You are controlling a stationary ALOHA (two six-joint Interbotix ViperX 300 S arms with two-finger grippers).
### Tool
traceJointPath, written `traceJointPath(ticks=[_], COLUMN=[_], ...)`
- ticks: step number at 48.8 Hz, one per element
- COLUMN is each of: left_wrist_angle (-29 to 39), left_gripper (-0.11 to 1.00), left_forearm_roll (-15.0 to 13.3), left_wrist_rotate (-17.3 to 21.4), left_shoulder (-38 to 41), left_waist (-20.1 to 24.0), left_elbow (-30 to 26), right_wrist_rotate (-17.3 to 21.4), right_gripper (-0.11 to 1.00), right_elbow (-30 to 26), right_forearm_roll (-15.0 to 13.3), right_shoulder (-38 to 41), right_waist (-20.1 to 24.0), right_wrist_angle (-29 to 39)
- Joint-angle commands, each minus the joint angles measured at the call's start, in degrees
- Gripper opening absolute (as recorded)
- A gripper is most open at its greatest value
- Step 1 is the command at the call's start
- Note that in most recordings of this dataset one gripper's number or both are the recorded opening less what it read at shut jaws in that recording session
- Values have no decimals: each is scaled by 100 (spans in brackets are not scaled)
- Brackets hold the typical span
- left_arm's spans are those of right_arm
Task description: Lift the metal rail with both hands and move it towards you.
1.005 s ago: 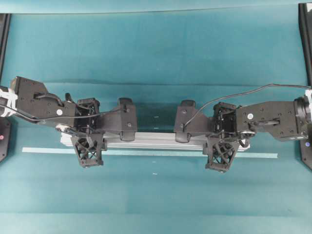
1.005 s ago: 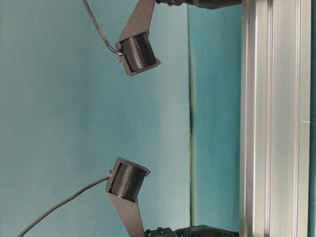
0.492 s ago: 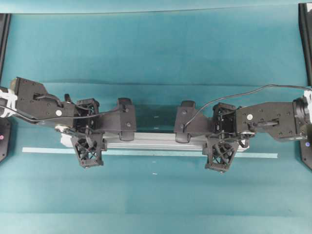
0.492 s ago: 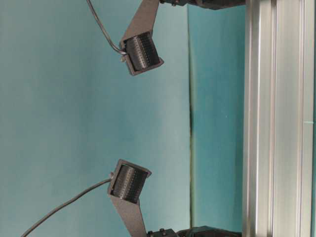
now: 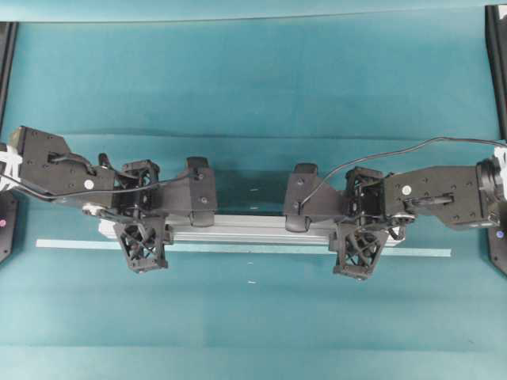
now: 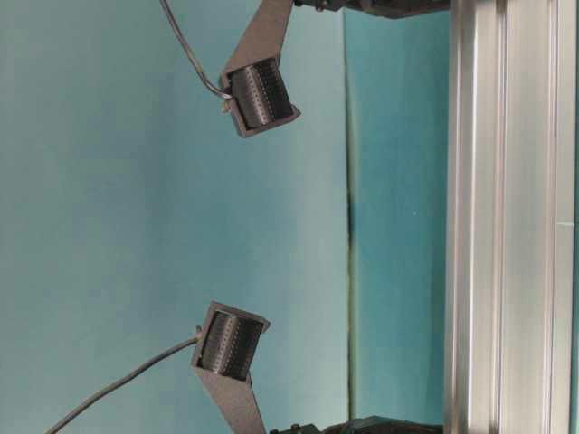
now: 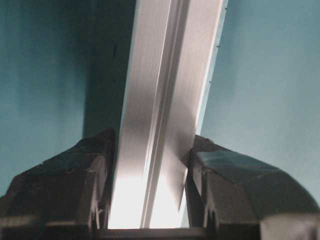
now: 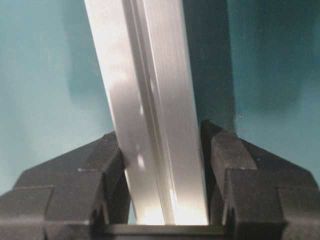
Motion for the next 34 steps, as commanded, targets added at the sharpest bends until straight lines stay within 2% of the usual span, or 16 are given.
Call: traceJointPath(ticks=[1, 24, 26, 31, 34], left_wrist_angle=[-325, -624, -650, -694, -686], left_gripper=[29, 29, 29, 31, 45], left_forearm_roll=[-53, -53, -53, -53, -53], left_wrist_rotate=[-501, -501, -501, -483, -475], left_shoulder=[70, 44, 44, 44, 35], left_waist=[44, 44, 44, 62, 79], left_elbow=[-53, 141, 141, 141, 149], right_wrist_rotate=[105, 123, 132, 176, 185], right_gripper=[40, 41, 47, 77, 91], right_elbow=[-18, 0, -9, -9, -9], right_forearm_roll=[26, 35, 53, 53, 62], right_shoulder=[114, 105, 105, 114, 114], right_waist=[-70, -79, -79, -79, -70], right_wrist_angle=[-149, -255, -264, -281, -290])
